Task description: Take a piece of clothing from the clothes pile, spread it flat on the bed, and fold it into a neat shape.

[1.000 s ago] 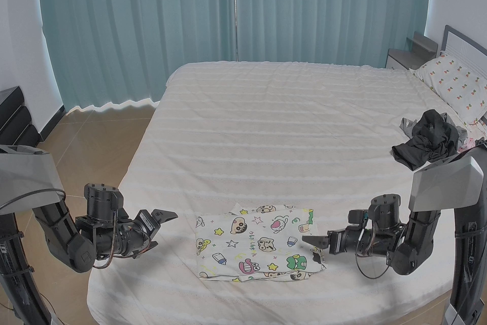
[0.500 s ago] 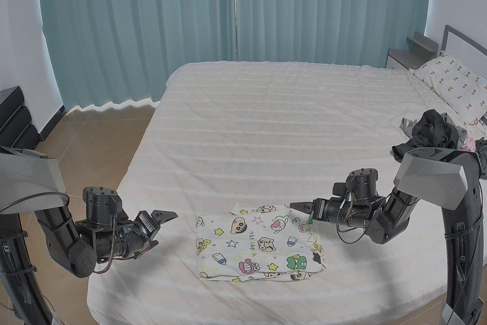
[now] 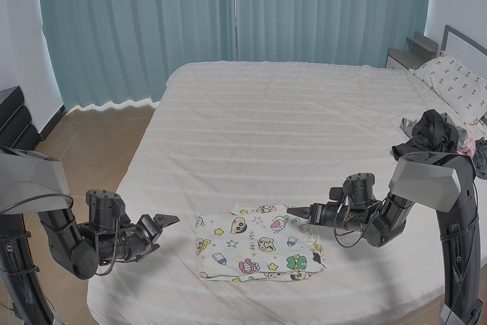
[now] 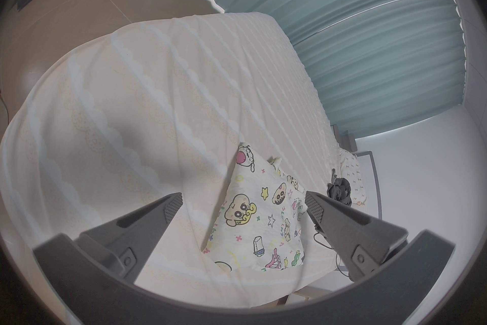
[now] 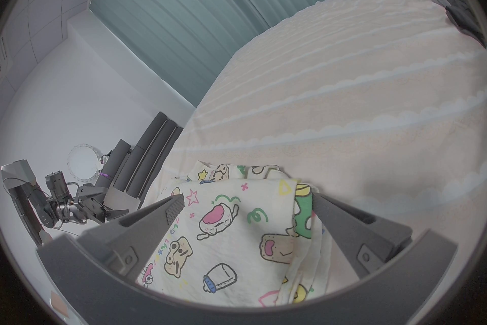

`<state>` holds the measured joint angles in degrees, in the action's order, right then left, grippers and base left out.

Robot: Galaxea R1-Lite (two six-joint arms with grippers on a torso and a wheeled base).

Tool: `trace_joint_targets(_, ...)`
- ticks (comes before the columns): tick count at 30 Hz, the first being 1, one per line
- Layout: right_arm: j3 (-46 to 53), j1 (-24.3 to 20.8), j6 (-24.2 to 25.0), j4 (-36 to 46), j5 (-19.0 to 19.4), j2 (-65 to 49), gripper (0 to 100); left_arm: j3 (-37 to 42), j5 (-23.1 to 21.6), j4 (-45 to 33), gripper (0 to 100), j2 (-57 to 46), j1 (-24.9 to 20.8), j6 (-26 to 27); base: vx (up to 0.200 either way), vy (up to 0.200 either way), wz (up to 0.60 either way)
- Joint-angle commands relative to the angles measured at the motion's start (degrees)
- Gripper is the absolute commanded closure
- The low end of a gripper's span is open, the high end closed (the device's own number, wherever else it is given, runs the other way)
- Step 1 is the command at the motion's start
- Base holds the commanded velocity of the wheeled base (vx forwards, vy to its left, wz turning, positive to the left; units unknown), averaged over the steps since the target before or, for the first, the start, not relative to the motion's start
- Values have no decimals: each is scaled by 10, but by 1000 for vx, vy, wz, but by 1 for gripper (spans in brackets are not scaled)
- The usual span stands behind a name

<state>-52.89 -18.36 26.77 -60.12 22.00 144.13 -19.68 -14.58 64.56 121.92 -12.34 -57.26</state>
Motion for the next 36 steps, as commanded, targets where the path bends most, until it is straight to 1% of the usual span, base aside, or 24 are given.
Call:
trace_joint_targets(1,-17,-1,-1,0,1,15,0,0,1,0,0,2,-1,0,0,0,0)
trace_joint_targets(3,-24,-1,0,3,1,16,0,0,1,0,0,2,-1,0,0,0,0)
trace_joint_targets(4,-26,-1,0,4,1,15,100,0,1,0,0,2,-1,0,0,0,0)
trace_joint_targets(10,-34,1,-1,27,2,21,100,0,2,0,0,2,-1,0,0,0,0)
trace_joint_targets(17,-37,6,-9,31,1,29,100,0,2,0,0,2,-1,0,0,0,0)
trace_joint_targets(21,-34,13,-9,19,-1,26,100,0,2,0,0,2,-1,0,0,0,0)
trace_joint_targets(25,-34,26,-7,-11,-4,27,100,0,2,0,0,2,-1,0,0,0,0)
trace_joint_targets(30,-38,33,-6,-15,-17,31,100,0,3,0,0,2,-1,0,0,0,0)
trace_joint_targets(36,-43,36,-3,-15,-20,32,100,0,3,0,0,2,-1,0,0,0,0)
